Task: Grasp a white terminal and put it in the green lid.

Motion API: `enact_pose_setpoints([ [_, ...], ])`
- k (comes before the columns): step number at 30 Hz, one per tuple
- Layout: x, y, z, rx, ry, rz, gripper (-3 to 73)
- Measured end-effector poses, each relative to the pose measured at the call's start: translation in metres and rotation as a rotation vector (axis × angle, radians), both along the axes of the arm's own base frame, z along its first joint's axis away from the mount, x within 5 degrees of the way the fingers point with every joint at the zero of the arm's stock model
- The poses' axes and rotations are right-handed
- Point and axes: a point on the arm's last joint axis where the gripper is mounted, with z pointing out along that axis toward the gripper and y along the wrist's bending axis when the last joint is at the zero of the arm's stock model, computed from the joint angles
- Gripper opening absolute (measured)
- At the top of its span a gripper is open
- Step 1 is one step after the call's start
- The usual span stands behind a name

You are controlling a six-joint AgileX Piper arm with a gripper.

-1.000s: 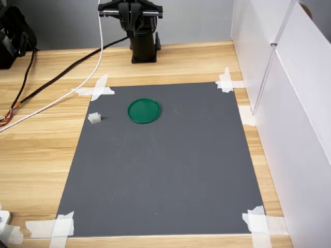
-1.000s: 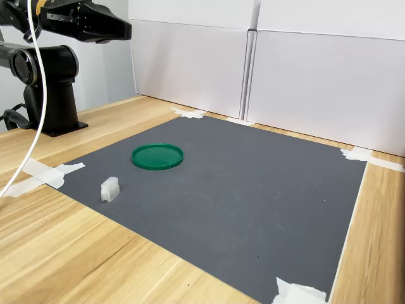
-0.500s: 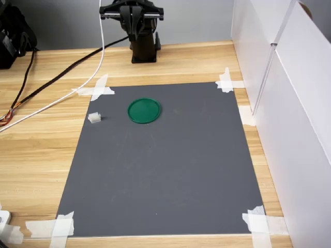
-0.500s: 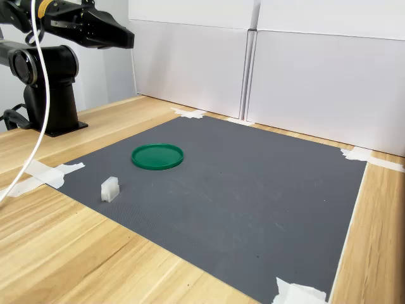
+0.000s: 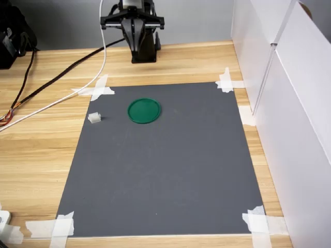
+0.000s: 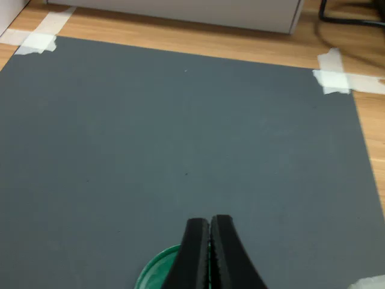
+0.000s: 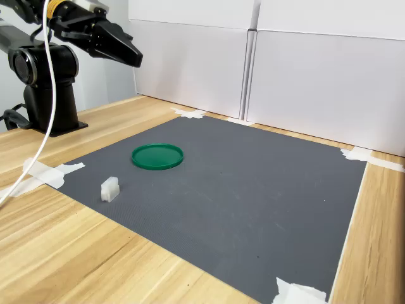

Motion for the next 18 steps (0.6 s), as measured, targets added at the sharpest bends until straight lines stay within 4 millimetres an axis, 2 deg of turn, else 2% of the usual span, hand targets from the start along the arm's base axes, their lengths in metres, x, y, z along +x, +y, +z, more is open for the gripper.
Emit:
enact_pose_setpoints([
  [8, 0.034, 0.003, 0.027, -0.217, 0.257, 0.117, -2.1],
  [13, 0.053, 0.005, 0.039, -0.173, 0.485, 0.134, -2.1],
  [18, 0.069, 0.004, 0.056, -0.138, 0.565, 0.097, -2.1],
])
